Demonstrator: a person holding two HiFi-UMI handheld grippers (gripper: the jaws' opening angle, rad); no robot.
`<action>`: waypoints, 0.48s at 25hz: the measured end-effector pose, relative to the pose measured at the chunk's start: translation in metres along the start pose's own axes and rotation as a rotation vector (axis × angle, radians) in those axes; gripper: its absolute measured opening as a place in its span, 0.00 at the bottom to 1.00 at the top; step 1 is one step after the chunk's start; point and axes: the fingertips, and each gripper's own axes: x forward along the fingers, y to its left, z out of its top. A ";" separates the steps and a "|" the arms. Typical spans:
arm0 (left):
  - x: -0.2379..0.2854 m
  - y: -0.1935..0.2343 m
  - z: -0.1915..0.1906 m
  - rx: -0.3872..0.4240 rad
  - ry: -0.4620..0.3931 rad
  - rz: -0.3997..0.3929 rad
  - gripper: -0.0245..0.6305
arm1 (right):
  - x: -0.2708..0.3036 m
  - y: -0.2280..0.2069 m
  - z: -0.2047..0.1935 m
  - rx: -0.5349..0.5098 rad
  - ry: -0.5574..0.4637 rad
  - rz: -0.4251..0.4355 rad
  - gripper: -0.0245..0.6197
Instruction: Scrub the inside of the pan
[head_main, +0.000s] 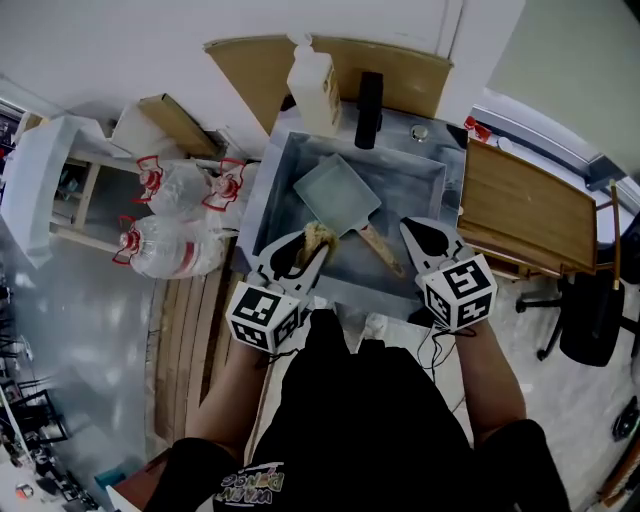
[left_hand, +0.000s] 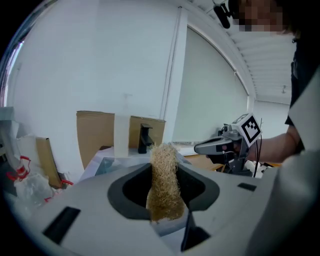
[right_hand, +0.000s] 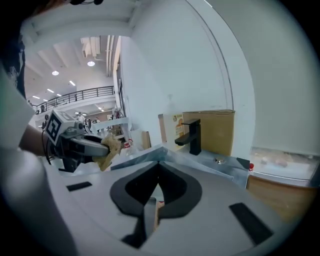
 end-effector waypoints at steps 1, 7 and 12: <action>-0.007 -0.002 0.000 -0.004 -0.012 0.012 0.26 | -0.003 0.003 0.000 0.003 -0.005 0.007 0.05; -0.039 -0.016 -0.004 0.004 -0.045 0.055 0.26 | -0.012 0.025 -0.018 0.021 0.007 0.044 0.05; -0.061 -0.025 -0.008 0.039 -0.052 0.050 0.26 | -0.017 0.048 -0.020 0.029 -0.002 0.050 0.05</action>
